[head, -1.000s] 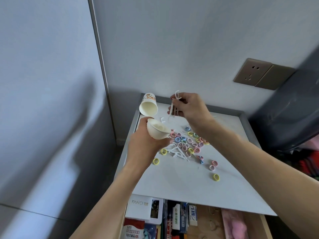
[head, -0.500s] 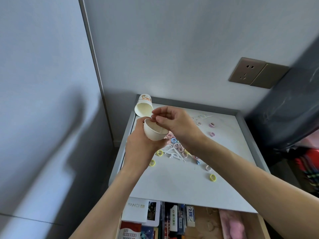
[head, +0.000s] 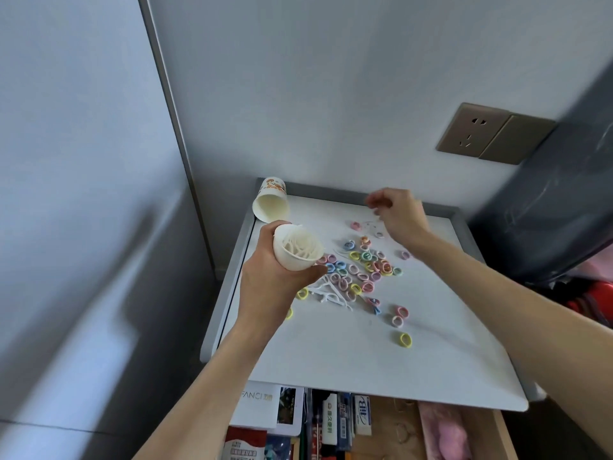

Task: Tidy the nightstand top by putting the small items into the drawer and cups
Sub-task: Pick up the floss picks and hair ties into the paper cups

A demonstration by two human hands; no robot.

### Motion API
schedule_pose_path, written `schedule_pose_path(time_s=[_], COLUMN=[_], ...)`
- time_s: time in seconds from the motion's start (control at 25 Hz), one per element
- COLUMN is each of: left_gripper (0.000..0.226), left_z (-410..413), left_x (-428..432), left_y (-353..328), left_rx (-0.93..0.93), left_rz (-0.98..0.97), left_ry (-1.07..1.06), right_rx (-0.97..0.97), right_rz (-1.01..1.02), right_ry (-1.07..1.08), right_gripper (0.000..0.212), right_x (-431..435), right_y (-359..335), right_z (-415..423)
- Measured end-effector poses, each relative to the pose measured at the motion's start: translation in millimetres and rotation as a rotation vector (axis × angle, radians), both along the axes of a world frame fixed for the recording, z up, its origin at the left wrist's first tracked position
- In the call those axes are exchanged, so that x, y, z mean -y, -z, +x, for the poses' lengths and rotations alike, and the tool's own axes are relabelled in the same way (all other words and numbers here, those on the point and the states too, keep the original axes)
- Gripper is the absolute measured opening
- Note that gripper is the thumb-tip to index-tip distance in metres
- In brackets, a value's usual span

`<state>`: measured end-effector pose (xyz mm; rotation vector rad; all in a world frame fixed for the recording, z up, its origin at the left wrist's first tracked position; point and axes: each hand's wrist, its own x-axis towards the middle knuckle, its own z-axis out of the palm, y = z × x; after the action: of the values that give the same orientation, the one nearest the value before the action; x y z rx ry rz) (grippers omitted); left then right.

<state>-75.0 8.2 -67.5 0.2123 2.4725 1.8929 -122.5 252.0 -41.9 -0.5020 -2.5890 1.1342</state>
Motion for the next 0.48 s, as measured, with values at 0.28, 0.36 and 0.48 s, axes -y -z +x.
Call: schedule_pose_path(time_s=[0.28,0.36,0.48], left_gripper=[0.075,0.074,0.071], left_z=[-5.6,-7.9,-8.0], left_x=[0.5,2.6,5.5], left_y=[6.7,6.3,1.9], left_rx=[0.074,0.078,0.072], left_rz=[0.043,0.05,0.051], left_ry=[0.025,0.014,-0.001], right_rx=[0.402,0.37,0.493], right_rz=[0.61,0.622,0.644], right_ry=[-0.024,-0.026,-0.014], right_gripper=[0.028,0.012,0.019], right_x=[-76.2,-67.6,-62.4], right_y=[52.9,57.1,64.3], right_z=[-26.6,-33.1,-37.5])
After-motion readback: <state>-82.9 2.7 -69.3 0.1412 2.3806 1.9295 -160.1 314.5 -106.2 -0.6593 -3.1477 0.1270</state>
